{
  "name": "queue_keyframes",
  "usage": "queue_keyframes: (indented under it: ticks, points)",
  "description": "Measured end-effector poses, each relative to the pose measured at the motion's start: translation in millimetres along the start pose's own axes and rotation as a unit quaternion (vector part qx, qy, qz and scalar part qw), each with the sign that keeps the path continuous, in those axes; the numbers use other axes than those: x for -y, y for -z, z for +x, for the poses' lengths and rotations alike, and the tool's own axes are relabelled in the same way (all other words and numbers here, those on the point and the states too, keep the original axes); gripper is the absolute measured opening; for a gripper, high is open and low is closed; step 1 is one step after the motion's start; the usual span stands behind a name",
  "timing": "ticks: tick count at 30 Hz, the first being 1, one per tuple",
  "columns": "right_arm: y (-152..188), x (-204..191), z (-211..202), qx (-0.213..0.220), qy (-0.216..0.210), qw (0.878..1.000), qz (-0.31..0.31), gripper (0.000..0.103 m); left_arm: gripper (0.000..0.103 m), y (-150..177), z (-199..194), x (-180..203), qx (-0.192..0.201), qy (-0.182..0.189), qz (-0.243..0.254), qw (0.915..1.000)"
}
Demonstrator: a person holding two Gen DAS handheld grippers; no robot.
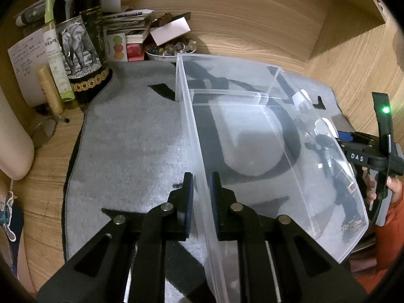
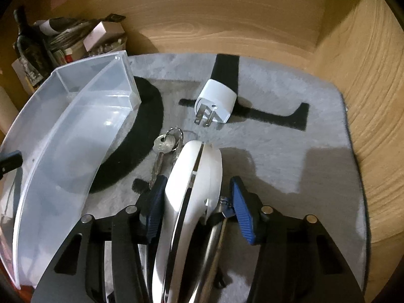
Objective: Organize rigid objects
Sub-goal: 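Grasp the clear plastic box rim with the left gripper while the right gripper grasps the white device, then lift the white device with the right gripper and lower it into the box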
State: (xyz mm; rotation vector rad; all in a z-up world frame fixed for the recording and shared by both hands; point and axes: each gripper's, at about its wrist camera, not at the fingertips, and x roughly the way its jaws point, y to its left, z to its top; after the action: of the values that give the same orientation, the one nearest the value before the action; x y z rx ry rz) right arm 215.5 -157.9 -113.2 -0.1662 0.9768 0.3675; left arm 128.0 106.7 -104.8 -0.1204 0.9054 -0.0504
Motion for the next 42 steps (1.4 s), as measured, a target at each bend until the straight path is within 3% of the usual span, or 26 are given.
queue_keyframes:
  ticks: [4, 20, 33, 42]
  points:
    - [-1, 2, -3, 0.005, -0.007, 1.0, 0.009, 0.039, 0.013, 0, 0, 1, 0.0, -0.002, 0.0, 1.0]
    - [-4, -1, -58, 0.094, 0.006, 0.996, 0.004, 0.039, 0.012, -1, -1, 2, 0.002, -0.007, 0.001, 1.0]
    - [-14, -15, -117, 0.184, 0.004, 0.983, -0.008, 0.036, 0.011, 0, -5, 3, 0.013, -0.012, 0.0, 0.9998]
    - [-25, -47, -151, 0.233, -0.034, 0.971, -0.036, 0.036, 0.011, 0, -10, 3, 0.024, -0.01, 0.0, 0.9997]
